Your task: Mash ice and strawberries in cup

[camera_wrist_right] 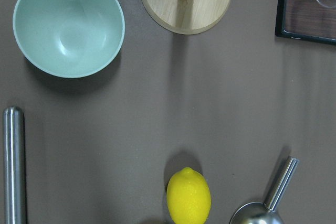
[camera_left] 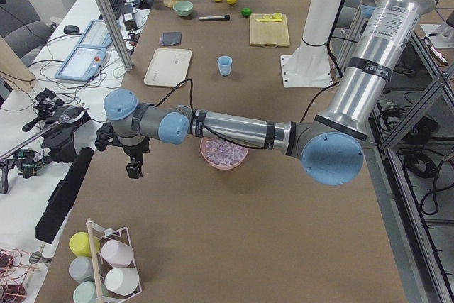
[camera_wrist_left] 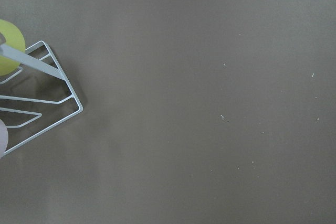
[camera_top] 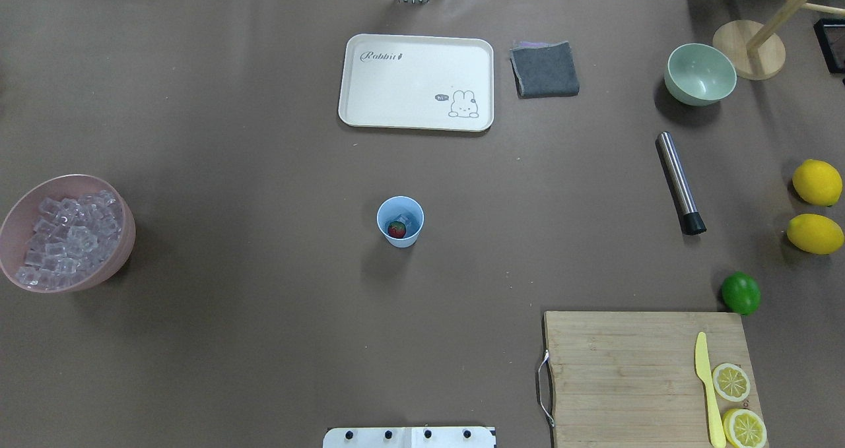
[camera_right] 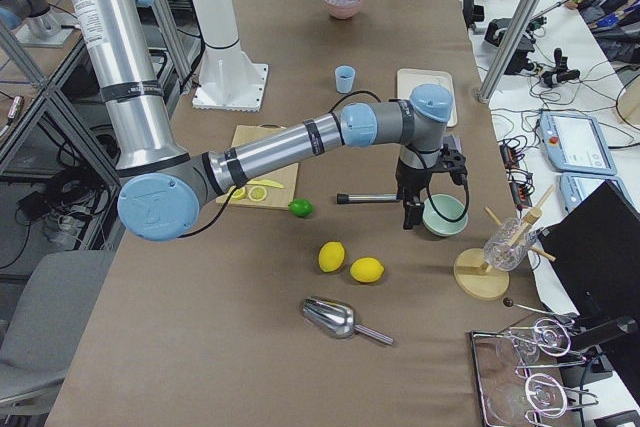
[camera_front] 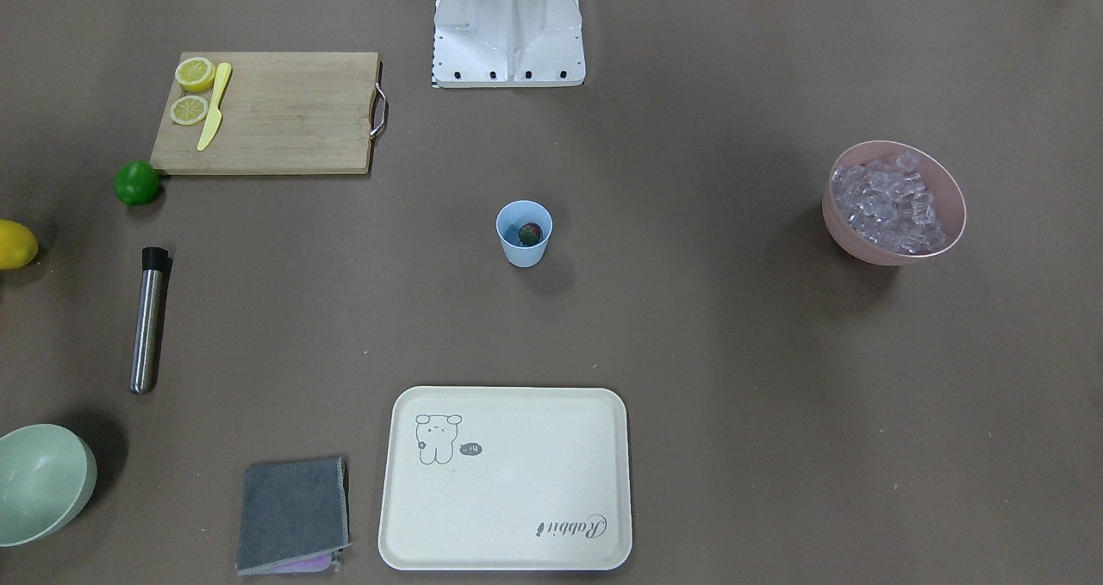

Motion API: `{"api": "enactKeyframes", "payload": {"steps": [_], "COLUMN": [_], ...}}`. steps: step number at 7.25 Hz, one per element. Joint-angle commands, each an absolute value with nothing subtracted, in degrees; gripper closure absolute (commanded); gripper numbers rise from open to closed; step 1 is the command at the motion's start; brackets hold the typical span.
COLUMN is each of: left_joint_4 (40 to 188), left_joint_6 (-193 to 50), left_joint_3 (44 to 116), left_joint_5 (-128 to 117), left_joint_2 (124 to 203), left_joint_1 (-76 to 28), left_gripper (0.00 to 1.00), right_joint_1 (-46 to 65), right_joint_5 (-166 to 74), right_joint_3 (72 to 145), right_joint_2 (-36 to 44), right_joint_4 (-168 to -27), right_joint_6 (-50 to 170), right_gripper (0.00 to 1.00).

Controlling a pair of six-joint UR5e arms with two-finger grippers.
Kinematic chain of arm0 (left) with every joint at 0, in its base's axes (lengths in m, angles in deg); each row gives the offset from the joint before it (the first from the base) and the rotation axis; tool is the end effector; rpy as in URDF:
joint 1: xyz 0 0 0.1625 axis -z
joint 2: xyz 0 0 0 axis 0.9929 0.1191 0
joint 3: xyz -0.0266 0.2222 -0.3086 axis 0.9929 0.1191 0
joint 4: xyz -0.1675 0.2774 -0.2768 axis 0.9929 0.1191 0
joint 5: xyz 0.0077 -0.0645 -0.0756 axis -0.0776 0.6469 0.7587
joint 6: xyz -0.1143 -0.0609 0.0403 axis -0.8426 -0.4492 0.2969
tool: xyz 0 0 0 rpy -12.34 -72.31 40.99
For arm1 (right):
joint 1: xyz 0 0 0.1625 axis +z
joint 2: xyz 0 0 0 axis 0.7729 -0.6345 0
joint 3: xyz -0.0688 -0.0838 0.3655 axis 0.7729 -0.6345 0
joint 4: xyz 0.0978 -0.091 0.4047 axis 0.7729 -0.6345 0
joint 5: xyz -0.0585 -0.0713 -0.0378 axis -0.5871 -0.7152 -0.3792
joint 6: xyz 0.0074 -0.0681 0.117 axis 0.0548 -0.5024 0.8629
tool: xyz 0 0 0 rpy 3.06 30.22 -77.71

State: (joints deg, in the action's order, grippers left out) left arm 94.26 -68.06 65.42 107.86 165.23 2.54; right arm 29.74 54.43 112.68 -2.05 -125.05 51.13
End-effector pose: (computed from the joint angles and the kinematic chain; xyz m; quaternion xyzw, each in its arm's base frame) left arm 0.0121 -0.6602 0.5336 0.0611 0.3916 -0.0106 0.9180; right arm -0.0399 -0.5870 0.4799 0.0217 -0.2921 -0.0353 0.9555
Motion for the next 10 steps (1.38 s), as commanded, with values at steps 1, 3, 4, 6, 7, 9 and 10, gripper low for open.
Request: {"api": "enactKeyframes", "payload": {"steps": [1,3,4,6,7,9,10], "left_joint_4": [95.07,95.33,95.33,96.55,97.87,100.76,102.44], "left_joint_6": [-69.69,-69.69,-69.60,-69.43,-69.51,-69.34,-69.25], "left_joint_3": [65.03,65.64,65.47,65.64,65.56,65.73,65.21], "left_joint_5": [107.80,107.80,107.80,107.80,107.80,107.80,107.71], "left_joint_2": [164.88,164.88,164.79,164.27,163.92,164.00,163.83], "left_joint_1": [2.44,2.44,2.44,2.44,2.36,2.36,2.36], "left_gripper": [0.03,0.03,0.03,0.03,0.03,0.02,0.02], "right_joint_1": [29.80,29.80,29.80,29.72,29.54,29.54,29.54], "right_joint_5": [54.66,54.66,54.66,54.66,54.66,54.48,53.96], "right_joint_3": [112.74,112.83,112.74,112.65,112.22,112.65,112.56], "right_joint_2": [-1.76,-1.41,-1.50,-1.41,-1.24,-1.24,-1.32], "right_joint_4": [-124.73,-124.65,-124.73,-124.65,-124.65,-124.65,-123.60], "right_joint_6": [51.98,52.07,52.16,52.33,52.42,52.33,52.33], "right_gripper": [0.00,0.00,0.00,0.00,0.00,0.00,0.00]}}
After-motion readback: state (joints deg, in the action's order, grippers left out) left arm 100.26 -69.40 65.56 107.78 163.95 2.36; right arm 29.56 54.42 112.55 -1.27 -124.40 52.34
